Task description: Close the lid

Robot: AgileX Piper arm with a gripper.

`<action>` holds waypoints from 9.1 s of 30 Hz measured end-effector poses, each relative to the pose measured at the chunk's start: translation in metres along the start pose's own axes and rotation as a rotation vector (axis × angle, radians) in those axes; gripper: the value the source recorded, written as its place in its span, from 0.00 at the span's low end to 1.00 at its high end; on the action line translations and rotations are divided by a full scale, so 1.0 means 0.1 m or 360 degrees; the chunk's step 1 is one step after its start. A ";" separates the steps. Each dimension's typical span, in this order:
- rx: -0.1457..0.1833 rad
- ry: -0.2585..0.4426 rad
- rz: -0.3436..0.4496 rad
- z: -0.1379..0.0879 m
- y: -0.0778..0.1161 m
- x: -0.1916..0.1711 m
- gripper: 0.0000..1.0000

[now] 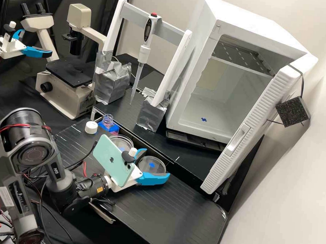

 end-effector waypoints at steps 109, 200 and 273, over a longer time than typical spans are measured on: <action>0.0231 0.0035 0.0178 0.18 0.59 0.01 1.00; 0.0061 -0.0098 -0.0008 0.26 0.21 -0.05 1.00; 0.0159 0.0477 0.0045 -0.43 0.33 -0.36 0.00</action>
